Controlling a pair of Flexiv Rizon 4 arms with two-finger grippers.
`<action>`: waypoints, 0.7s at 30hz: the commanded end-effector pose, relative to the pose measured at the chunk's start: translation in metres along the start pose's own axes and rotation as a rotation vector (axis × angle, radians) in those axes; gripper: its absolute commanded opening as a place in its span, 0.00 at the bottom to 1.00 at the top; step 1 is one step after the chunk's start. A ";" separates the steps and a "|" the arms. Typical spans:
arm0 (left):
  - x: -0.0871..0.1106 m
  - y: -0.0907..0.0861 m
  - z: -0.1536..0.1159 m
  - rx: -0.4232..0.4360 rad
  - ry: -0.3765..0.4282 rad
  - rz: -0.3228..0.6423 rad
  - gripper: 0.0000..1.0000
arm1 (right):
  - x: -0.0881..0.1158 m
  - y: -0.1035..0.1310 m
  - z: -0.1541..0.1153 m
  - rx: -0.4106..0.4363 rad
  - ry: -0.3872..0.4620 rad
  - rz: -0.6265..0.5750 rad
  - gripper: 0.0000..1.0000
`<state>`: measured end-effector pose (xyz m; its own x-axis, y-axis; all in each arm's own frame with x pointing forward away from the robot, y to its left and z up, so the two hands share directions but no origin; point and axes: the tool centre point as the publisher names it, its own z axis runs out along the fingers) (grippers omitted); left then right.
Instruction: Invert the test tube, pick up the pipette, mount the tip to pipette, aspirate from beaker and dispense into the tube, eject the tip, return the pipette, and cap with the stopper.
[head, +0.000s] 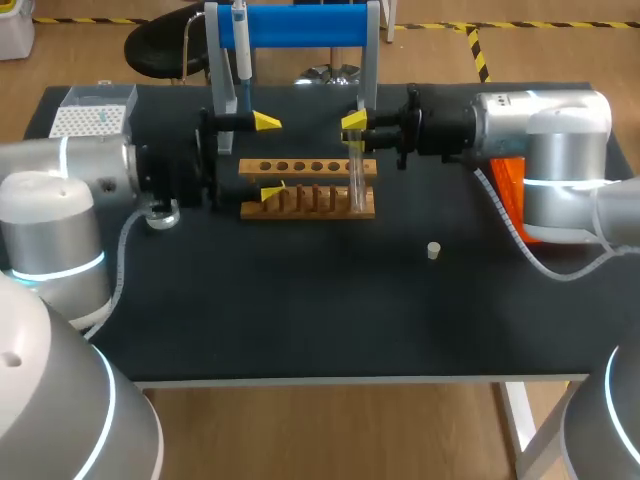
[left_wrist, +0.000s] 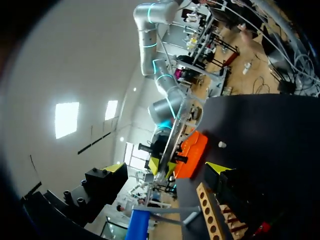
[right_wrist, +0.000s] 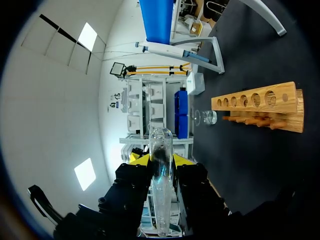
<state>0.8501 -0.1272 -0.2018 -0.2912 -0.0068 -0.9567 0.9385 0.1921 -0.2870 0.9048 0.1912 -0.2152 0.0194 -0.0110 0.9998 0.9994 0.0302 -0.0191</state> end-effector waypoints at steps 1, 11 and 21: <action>0.006 -0.006 0.006 0.029 -0.020 0.316 1.00 | 0.001 0.000 -0.001 0.000 -0.003 0.000 0.00; 0.014 -0.012 0.017 0.117 -0.064 0.311 1.00 | 0.001 0.000 -0.001 0.000 -0.003 0.000 0.00; 0.017 -0.023 0.051 0.167 -0.027 0.301 1.00 | 0.001 0.000 -0.001 0.000 -0.003 0.000 0.00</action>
<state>0.8278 -0.1705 -0.2126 0.0016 -0.0070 -1.0000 0.9993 0.0372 0.0013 0.9047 0.1912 -0.2152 0.0194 -0.0108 0.9998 0.9994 0.0302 -0.0190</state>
